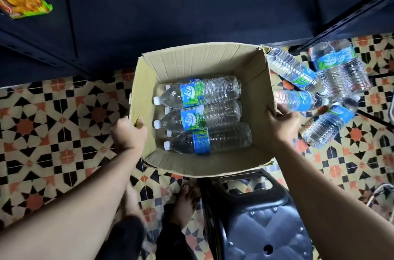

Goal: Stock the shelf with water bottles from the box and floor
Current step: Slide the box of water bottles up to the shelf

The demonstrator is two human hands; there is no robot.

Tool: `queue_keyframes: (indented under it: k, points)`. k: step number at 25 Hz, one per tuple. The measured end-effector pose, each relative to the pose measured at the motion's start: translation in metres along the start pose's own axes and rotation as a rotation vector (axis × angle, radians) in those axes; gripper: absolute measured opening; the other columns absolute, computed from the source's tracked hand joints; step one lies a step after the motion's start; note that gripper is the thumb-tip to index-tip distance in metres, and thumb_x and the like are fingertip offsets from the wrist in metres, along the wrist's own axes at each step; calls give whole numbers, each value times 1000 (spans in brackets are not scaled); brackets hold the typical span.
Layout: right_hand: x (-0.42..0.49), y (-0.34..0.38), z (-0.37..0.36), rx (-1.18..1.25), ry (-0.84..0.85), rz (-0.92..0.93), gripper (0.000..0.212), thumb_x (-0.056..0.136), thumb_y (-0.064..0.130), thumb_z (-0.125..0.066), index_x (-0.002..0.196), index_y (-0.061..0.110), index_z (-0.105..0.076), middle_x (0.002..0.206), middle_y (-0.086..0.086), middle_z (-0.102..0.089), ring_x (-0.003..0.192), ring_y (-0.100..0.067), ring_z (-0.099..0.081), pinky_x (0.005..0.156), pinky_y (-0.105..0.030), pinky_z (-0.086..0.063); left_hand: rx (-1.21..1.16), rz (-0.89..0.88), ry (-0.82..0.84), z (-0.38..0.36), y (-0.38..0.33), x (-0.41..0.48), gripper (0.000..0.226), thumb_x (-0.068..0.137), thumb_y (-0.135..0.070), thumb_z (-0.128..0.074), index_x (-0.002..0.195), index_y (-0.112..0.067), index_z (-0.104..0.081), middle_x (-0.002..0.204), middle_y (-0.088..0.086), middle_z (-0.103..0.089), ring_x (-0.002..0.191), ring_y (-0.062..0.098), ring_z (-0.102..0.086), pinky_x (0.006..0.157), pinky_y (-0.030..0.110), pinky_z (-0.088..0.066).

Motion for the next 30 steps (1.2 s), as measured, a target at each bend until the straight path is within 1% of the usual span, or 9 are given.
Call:
queue_keyframes:
  k: [3,7,8,14,16,20,24,27,30]
  points:
    - [-4,-2,-2,35,7,-14,15,86,7,-62,77,19,-67,39,21,-54,37,14,-43,40,-7,-33,21,21,42,-2,-1,0,37,91,-21,-63,89,16,-64,91,35,-66,92,47,-63,69,43,-50]
    - [-7,-1,-3,-21,-1,-14,13,85,2,-61,86,-1,-74,63,-20,-61,39,9,-40,42,-10,-32,-46,134,92,10,6,5,36,92,-18,-62,92,18,-63,99,35,-65,97,48,-63,76,45,-51]
    - [-8,-2,-5,-37,3,-22,13,86,3,-61,87,-1,-74,64,-21,-61,40,7,-40,42,-10,-33,-64,166,92,13,11,7,35,91,-18,-63,91,17,-64,98,35,-65,98,48,-63,76,46,-53]
    - [-7,-17,-7,-75,13,-115,13,90,9,-64,92,0,-74,61,-6,-56,54,-3,-47,42,-6,-34,-61,65,181,3,-2,3,32,92,-14,-60,87,17,-62,93,37,-64,93,50,-62,78,49,-52]
    - [-5,-20,-7,-67,21,-135,12,91,12,-65,95,6,-75,60,0,-57,42,4,-46,40,-7,-34,-66,55,173,5,-4,3,33,92,-14,-59,88,18,-63,94,38,-64,93,50,-62,78,47,-51]
    - [0,-23,-5,-67,9,-193,17,88,18,-68,101,11,-76,75,-4,-67,55,-3,-54,53,-19,-43,-39,34,188,4,-10,-1,34,96,-15,-57,96,18,-63,101,38,-64,101,47,-59,76,44,-45]
    - [10,-26,-6,-83,74,-221,11,87,18,-70,96,13,-75,75,-7,-67,58,-13,-54,44,-18,-42,-20,93,180,-1,-16,-6,38,97,-22,-56,102,14,-66,106,34,-64,106,46,-59,73,41,-41]
    - [19,-29,-5,-80,57,-186,17,87,17,-69,101,8,-74,79,-7,-69,73,-21,-63,65,-28,-48,-54,176,146,-8,-12,-6,39,95,-26,-59,100,12,-66,104,33,-65,102,45,-61,71,38,-41]
    - [29,-28,-9,-122,134,-126,13,91,12,-64,96,2,-70,79,-10,-66,75,-21,-60,67,-29,-42,-118,235,98,-16,-15,-13,36,95,-25,-60,94,11,-63,99,31,-66,94,42,-64,67,35,-46]
Point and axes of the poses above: each hand's wrist, its own x-axis towards the middle knuckle, its own z-axis out of the back of the hand, y = z × x, the point moved 8 cm from there along x, towards the middle knuckle
